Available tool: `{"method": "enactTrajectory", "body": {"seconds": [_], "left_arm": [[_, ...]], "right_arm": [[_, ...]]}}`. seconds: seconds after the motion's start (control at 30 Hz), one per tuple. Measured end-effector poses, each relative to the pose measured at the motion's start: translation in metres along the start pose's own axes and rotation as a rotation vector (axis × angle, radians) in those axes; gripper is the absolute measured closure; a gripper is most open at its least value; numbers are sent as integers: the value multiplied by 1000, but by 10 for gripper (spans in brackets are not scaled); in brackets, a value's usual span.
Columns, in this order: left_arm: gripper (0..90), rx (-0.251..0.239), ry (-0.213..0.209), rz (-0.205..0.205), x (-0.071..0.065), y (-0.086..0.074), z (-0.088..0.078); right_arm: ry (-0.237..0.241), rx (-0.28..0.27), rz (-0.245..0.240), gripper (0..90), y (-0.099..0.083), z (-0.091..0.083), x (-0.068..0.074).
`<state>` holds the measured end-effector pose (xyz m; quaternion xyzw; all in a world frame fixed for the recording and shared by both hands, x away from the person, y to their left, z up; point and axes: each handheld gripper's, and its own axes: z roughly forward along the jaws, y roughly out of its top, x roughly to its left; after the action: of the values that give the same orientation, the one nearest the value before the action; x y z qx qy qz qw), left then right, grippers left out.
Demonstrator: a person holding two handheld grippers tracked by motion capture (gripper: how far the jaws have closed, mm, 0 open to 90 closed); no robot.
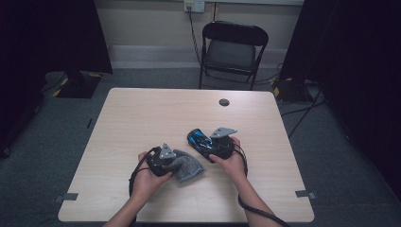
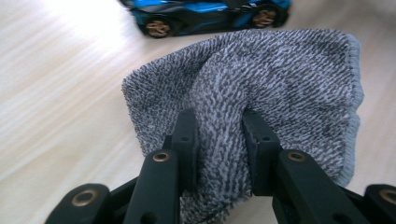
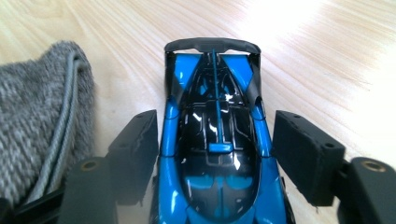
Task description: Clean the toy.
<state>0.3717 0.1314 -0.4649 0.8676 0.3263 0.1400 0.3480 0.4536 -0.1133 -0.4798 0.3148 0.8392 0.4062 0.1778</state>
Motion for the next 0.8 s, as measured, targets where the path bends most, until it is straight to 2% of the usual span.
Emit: {"method": "enactTrajectory", "body": {"seconds": [0.23,0.33,0.47,0.63,0.7,0.8], "left_arm": [[699,-7,-27,17,-14,2,1],[698,-6,-37,29,-22,5,3],[694,-13,-62,35,-34,9,6],[682,-36,-85,51,-50,17,11],[644,-42,-86,56,-54,20,14],[450,-76,-82,50,-58,22,15]], "right_arm": [[22,-13,-22,298,-3,-19,3],[34,-43,-2,303,-4,-31,5],[47,-64,-16,309,-5,-48,7],[61,-87,-8,323,-14,-66,7],[72,-94,-18,326,-18,-72,8],[101,-117,-26,372,-24,-84,12]]}}
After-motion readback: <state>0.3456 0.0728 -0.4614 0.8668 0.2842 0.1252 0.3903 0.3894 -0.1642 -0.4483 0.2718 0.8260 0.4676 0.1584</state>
